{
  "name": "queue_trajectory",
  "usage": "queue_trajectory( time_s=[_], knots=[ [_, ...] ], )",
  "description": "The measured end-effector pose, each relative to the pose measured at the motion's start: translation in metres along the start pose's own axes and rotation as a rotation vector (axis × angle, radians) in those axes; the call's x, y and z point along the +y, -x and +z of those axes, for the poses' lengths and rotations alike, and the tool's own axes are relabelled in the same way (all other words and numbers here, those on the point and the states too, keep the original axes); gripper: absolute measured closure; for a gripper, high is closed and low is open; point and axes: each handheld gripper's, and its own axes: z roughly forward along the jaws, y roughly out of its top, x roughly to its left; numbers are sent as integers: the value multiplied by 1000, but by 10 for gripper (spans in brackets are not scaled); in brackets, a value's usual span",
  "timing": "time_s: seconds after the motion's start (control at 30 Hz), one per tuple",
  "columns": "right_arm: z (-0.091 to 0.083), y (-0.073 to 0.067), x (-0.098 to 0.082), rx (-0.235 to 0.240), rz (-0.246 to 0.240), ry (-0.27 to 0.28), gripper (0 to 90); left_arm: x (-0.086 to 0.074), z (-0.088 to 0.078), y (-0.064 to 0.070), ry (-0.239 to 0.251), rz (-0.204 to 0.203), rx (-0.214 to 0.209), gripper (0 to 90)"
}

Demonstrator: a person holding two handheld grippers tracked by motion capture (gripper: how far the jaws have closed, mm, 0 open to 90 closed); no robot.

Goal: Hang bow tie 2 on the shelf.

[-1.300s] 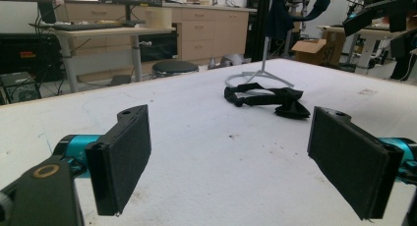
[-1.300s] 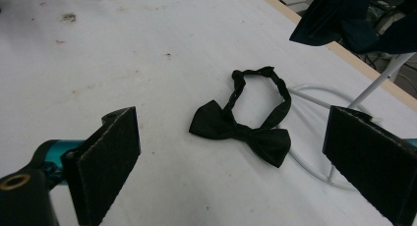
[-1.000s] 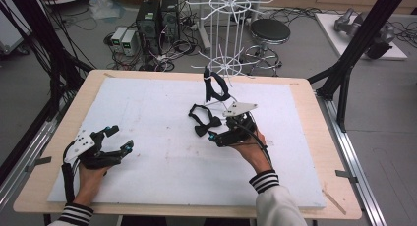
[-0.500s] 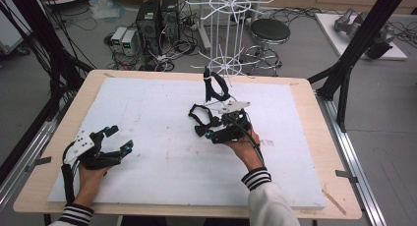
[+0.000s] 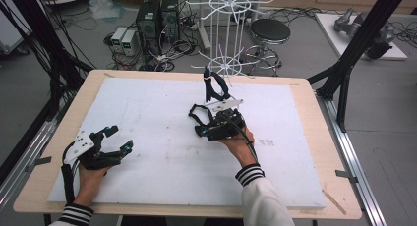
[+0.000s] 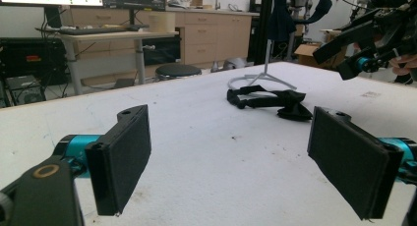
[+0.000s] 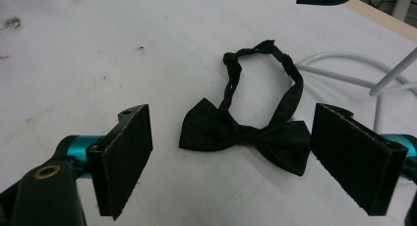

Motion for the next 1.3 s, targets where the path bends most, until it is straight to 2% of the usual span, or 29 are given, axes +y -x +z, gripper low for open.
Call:
queue_trajectory(
  time_s=[0.13, 0.4, 0.53, 1.0, 1.3],
  knots=[
    [4, 2, 0, -20, -7, -10, 155, 0, 0, 0, 0, -1, 0, 170],
    [13, 3, 0, -22, -13, -34, 151, 0, 0, 0, 1, 1, 0, 170],
    [17, 2, -1, -24, 6, -59, 142, 0, 0, 0, 0, 1, 0, 170],
    [34, 4, -4, -43, 10, -108, 121, 0, 0, 0, -1, 4, -2, 170],
    [41, 6, -5, -63, 16, -128, 171, 0, -1, 0, 3, 4, 1, 170]
  ],
)
